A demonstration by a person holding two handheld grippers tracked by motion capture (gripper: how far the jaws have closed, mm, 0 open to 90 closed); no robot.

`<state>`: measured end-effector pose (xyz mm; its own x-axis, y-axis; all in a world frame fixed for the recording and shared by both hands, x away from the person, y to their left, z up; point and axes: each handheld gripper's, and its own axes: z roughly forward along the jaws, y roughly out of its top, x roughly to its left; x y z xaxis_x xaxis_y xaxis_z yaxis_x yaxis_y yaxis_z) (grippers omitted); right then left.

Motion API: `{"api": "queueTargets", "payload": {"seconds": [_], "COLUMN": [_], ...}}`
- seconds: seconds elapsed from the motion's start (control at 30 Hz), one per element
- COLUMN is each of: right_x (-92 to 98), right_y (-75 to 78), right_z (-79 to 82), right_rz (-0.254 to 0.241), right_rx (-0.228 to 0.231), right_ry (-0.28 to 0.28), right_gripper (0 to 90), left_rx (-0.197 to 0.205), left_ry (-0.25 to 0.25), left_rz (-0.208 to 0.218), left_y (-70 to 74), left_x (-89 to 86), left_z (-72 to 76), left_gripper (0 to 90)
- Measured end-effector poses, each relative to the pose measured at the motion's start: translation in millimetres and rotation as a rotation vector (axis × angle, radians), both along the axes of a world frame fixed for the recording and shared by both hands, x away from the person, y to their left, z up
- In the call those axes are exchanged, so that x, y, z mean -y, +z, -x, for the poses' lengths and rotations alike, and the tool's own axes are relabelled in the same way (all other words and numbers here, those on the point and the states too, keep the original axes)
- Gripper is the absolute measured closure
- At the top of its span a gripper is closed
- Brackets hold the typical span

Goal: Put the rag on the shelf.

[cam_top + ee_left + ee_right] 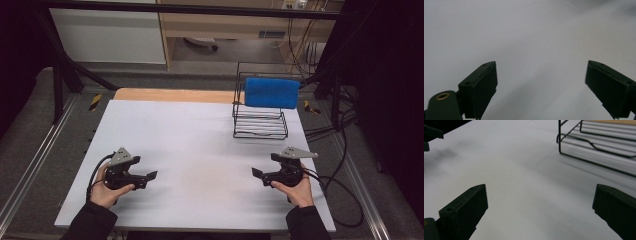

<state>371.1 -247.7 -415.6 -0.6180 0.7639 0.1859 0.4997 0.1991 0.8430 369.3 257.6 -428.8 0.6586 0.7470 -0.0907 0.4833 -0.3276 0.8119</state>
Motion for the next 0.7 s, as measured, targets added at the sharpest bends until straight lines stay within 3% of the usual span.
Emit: {"api": "queueTargets", "payload": {"seconds": [0.27,0.7], "right_x": [12.1,16.6], "right_y": [-26.8,-32.9], "right_z": [12.7,16.2], "right_rz": [0.009,0.023], "right_rx": [-0.035,-0.042], "right_ry": [0.014,0.013], "right_gripper": [0.6,0.6], "left_rx": [0.001,-0.002], "left_ry": [-0.023,-0.039], "left_rz": [-0.020,-0.048], "left_y": [-11.3,-18.4], "left_x": [-5.0,-4.9], "left_z": [6.9,10.4], "left_gripper": [11.1,11.1]}}
